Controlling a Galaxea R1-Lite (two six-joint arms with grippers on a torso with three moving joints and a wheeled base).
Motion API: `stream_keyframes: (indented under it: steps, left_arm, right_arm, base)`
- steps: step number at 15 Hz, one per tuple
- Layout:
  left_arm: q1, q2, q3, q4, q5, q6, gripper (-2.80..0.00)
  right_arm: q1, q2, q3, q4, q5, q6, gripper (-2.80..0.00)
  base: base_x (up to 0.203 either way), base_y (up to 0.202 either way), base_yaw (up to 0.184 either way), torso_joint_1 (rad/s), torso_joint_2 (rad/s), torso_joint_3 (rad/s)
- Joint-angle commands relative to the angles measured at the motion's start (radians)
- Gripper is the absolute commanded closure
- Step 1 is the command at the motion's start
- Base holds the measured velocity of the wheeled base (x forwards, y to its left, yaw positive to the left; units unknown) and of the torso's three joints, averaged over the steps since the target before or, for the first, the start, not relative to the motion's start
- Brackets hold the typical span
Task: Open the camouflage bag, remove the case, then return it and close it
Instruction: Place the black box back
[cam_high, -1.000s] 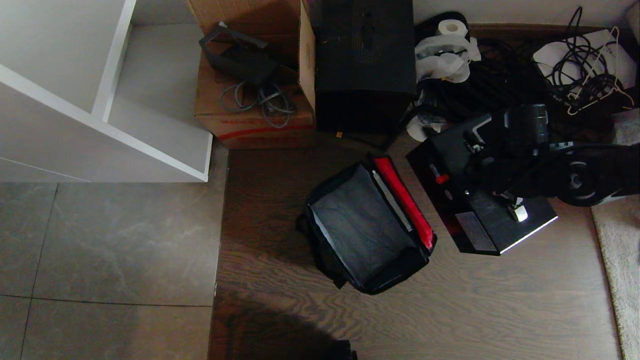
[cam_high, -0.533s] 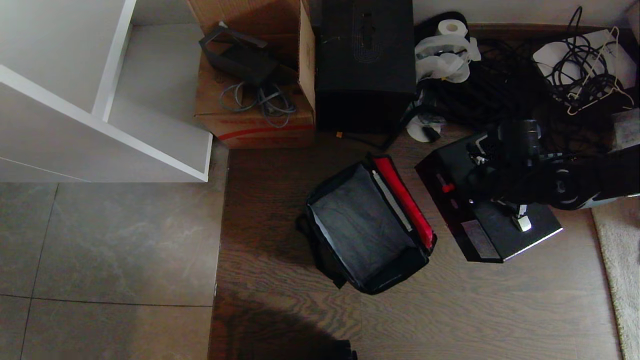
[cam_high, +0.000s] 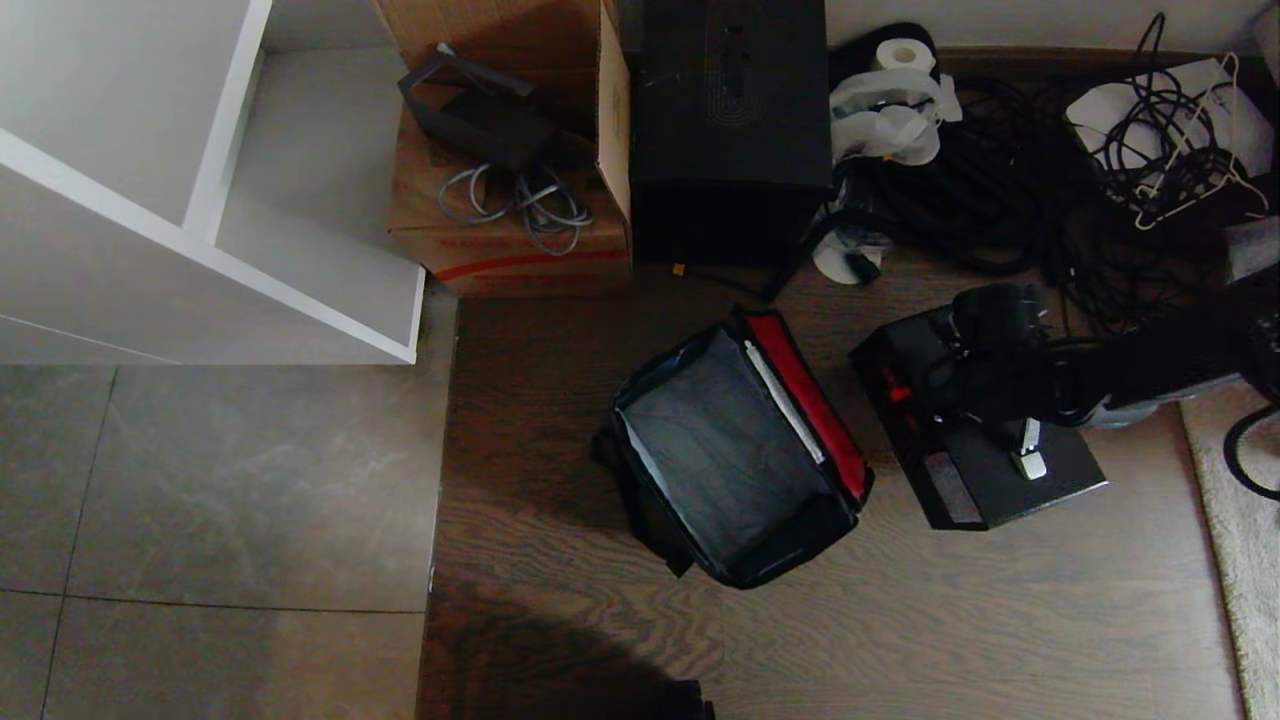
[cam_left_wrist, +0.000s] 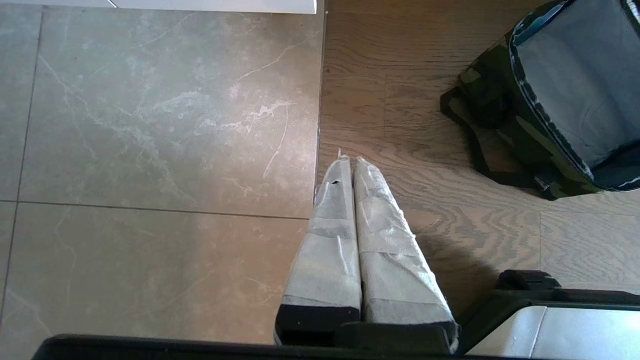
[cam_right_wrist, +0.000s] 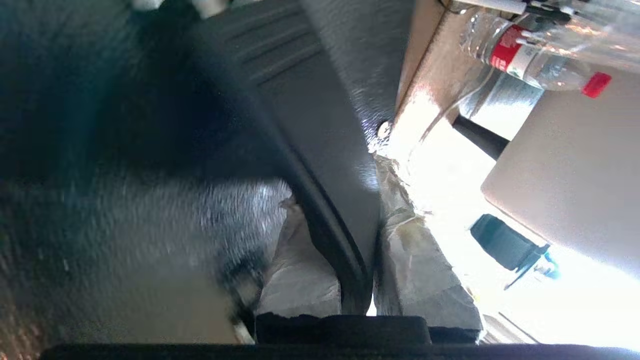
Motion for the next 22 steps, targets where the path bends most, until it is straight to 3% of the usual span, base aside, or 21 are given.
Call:
stream_keyframes:
  steps: [1, 6, 19, 20, 22]
  left_arm:
    - [0.0, 0.0, 0.0, -0.001, 0.0, 0.0, 0.0]
    - [0.0, 0.0, 0.0, 0.0, 0.0, 0.0, 0.0]
    - [0.0, 0.0, 0.0, 0.0, 0.0, 0.0, 0.0]
    - [0.0, 0.0, -0.001, -0.001, 0.0, 0.0, 0.0]
    - [0.0, 0.0, 0.0, -0.001, 0.0, 0.0, 0.0]
  right_arm:
    - [-0.014, 0.108, -0.054, -0.009, -0.004, -0.006, 0.0]
    - [-0.046, 0.196, -0.145, -0.029, 0.001, -0.014, 0.0]
    - [-0.045, 0.248, -0.166, -0.089, -0.005, -0.008, 0.0]
    - [-0.045, 0.246, -0.167, -0.089, -0.005, -0.009, -2.8]
    - [-0.043, 0.246, -0.165, -0.092, -0.004, -0.008, -2.8]
  base:
    - [0.0, 0.0, 0.0, 0.0, 0.0, 0.0]
    - [0.0, 0.0, 0.0, 0.0, 0.0, 0.0]
    - [0.0, 0.0, 0.0, 0.0, 0.0, 0.0]
    - [0.0, 0.0, 0.0, 0.0, 0.0, 0.0]
    - [0.0, 0.0, 0.0, 0.0, 0.0, 0.0]
